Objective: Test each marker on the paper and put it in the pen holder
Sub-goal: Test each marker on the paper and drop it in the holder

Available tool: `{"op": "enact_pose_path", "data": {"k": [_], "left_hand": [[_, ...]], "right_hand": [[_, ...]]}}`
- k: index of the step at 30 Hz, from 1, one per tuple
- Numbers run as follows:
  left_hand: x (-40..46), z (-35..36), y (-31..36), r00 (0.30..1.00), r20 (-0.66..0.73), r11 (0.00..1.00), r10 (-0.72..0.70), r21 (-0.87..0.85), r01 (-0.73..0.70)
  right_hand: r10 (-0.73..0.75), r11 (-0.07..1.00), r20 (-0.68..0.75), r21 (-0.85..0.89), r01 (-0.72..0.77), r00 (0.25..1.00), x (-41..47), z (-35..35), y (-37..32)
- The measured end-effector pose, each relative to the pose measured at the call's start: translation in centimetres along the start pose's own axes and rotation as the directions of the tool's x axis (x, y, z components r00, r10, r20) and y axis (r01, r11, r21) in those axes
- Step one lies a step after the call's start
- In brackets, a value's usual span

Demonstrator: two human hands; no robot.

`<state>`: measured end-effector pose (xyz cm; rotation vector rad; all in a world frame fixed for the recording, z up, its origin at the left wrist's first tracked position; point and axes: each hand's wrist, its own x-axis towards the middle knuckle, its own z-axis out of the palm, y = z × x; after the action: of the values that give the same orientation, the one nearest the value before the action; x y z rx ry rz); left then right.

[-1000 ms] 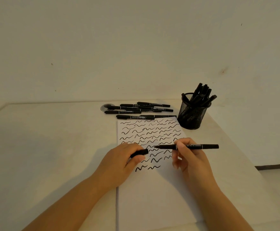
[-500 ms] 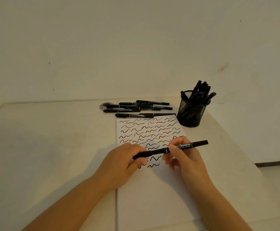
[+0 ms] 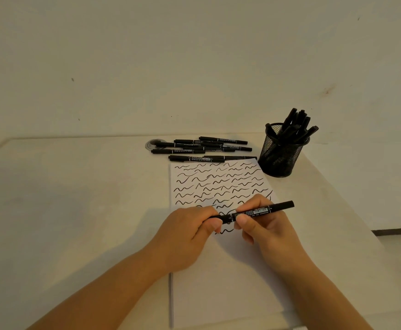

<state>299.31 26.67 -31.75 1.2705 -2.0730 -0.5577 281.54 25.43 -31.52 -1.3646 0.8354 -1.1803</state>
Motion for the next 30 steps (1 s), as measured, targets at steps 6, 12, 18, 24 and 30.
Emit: {"op": "enact_pose_path", "data": {"k": [6,12,18,24,30], "left_hand": [[0.6,-0.2,0.2,0.999,-0.019,0.999,-0.027,-0.029,0.026],[1.4,-0.6,0.3,0.974,-0.214,0.995,-0.073,0.057,0.087],[2.1,-1.3,1.5,0.968,-0.234,0.978,0.096,0.203,-0.048],[5.6,-3.1,1.2,0.967,-0.220,0.986,0.132,0.130,-0.105],[11.6,-5.0,-4.7,0.989,-0.102,0.884,-0.102,0.447,0.138]], "right_hand": [[-0.007,0.999,-0.050,-0.048,0.004,0.999,0.3,0.3,0.0],[-0.267,0.825,-0.273,-0.560,0.073,0.924,0.3,0.3,-0.1],[-0.556,0.069,0.300,-0.913,0.403,0.775,2.1,0.4,-2.2],[-0.480,0.106,0.245,-0.937,0.333,0.842,4.9,-1.9,-5.1],[-0.371,0.656,-0.246,-0.752,0.065,0.896,9.5,-5.6,-7.9]]}}
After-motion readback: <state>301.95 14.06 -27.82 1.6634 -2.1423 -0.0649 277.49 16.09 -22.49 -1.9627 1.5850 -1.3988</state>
